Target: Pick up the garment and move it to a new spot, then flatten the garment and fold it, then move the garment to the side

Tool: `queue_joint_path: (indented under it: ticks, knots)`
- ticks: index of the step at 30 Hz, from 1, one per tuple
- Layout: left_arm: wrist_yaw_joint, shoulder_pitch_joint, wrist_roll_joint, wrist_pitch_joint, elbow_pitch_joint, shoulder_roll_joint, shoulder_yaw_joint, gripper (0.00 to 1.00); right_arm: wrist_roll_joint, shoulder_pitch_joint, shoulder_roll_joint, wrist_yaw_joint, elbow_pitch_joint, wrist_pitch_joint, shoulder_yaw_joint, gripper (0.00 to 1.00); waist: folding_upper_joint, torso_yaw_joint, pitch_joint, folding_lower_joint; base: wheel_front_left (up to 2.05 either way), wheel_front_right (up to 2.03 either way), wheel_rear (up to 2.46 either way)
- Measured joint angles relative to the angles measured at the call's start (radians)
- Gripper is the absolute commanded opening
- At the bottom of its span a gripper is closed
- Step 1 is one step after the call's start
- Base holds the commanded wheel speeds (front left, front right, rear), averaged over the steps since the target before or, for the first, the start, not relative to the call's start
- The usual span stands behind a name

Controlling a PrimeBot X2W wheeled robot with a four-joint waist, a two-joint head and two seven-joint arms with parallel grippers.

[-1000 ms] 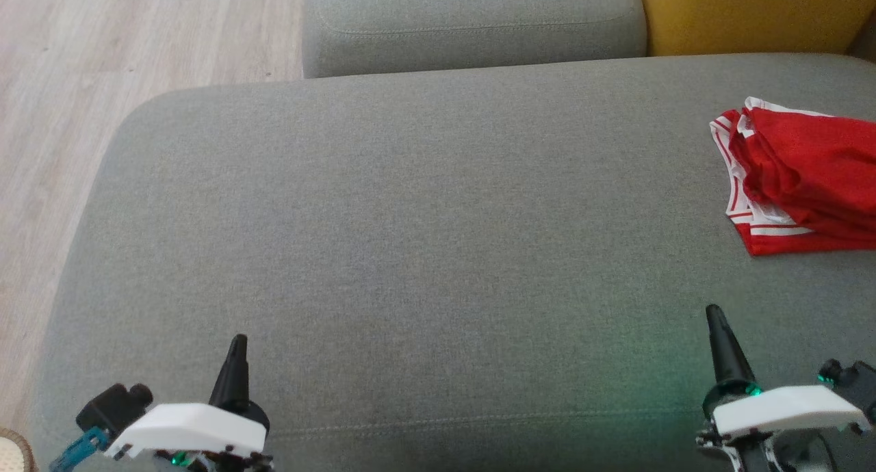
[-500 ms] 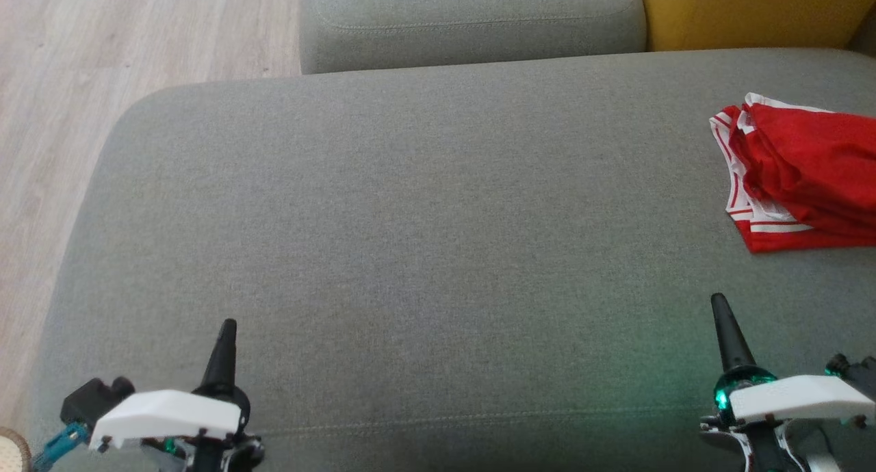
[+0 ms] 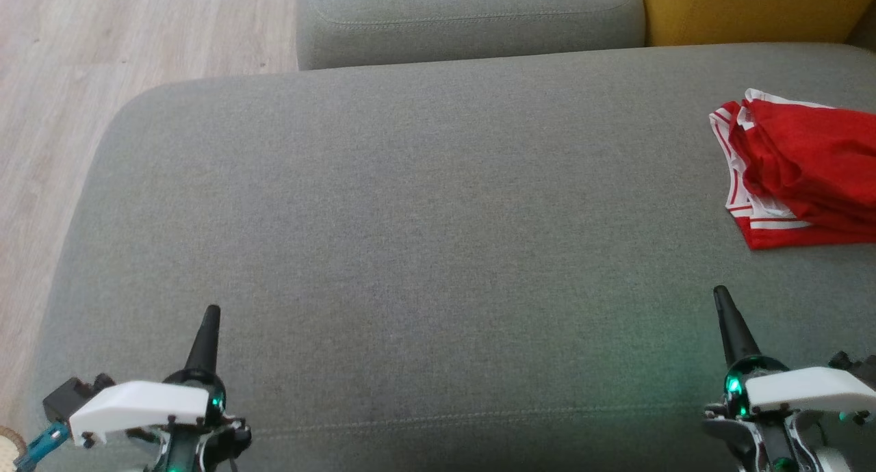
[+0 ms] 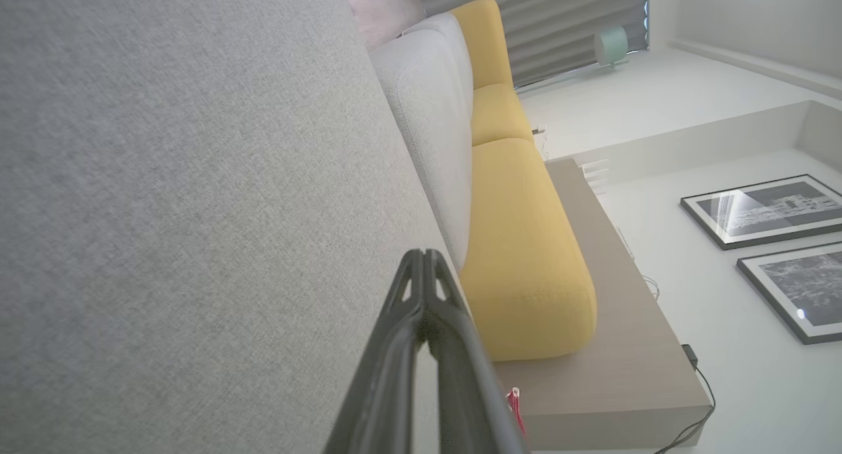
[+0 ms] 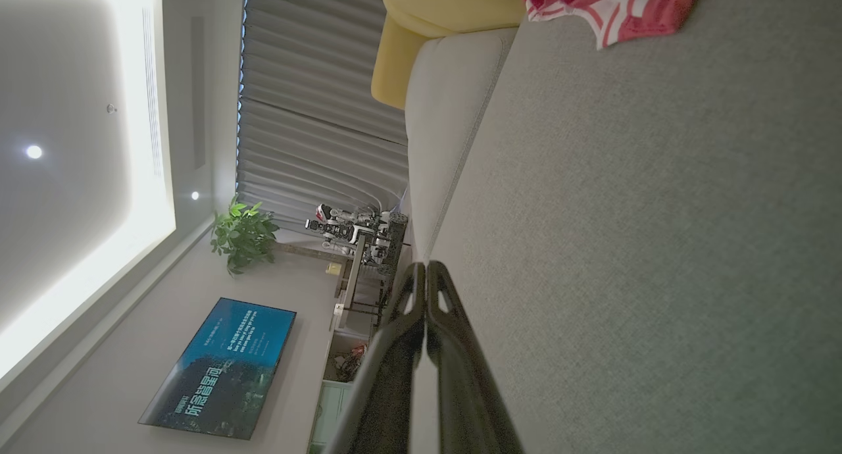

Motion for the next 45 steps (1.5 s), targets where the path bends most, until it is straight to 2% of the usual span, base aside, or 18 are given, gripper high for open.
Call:
queue_joint_path:
  ticks: [26, 45]
  knots:
    - [-0.071, -0.062, -0.306, 0.07, 0.04, -0.004, 0.073, 0.0, 0.289, -0.051, -0.001, 0.0, 0.021, 0.065, -0.023, 0.0, 0.0, -0.005, 0.014, 0.0, 0.0, 0.0, 0.0]
    - [-0.073, -0.068, -0.306, 0.077, 0.04, -0.01, 0.091, 0.0, 0.292, -0.051, -0.001, 0.0, 0.022, 0.072, -0.029, 0.0, 0.0, -0.005, 0.014, 0.0, 0.0, 0.0, 0.0]
